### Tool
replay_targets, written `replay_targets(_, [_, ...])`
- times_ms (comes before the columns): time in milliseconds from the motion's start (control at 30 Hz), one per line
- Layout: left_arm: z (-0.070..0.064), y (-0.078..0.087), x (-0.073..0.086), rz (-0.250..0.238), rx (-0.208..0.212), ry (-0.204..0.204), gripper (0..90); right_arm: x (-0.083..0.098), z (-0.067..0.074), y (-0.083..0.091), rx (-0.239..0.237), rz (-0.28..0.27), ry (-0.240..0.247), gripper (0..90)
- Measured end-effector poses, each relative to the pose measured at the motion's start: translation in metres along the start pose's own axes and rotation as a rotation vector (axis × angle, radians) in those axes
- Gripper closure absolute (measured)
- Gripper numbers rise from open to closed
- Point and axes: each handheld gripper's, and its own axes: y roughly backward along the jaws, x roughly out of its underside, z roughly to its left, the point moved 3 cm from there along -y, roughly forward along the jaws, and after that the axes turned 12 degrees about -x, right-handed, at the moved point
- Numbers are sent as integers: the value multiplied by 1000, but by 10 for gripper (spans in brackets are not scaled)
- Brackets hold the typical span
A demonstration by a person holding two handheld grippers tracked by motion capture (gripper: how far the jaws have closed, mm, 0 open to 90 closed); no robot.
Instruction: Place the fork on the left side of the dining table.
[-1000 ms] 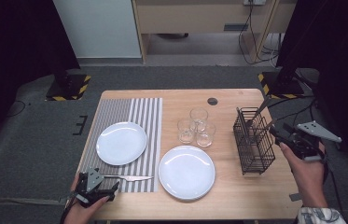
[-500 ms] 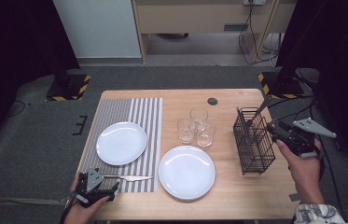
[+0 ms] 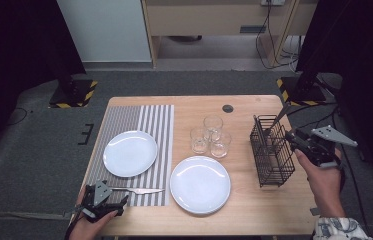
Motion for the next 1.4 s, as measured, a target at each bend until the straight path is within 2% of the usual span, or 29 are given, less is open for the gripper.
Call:
replay_targets(233, [0,0,0,0,1,-1,64,2,-2,-4,5,12,-22,593])
replay_targets(633, [0,0,0,1,3,-6,64,8,-8,-18,-2,41,-40,710])
replay_targets(1000, [-1,0,0,2,6,-11,65,10,-9,-22,-6,31,-51,775])
replay_targets(1400, [-1,-1,1,4,8,-13,66,10,-12,-23,-10,20,-36,841])
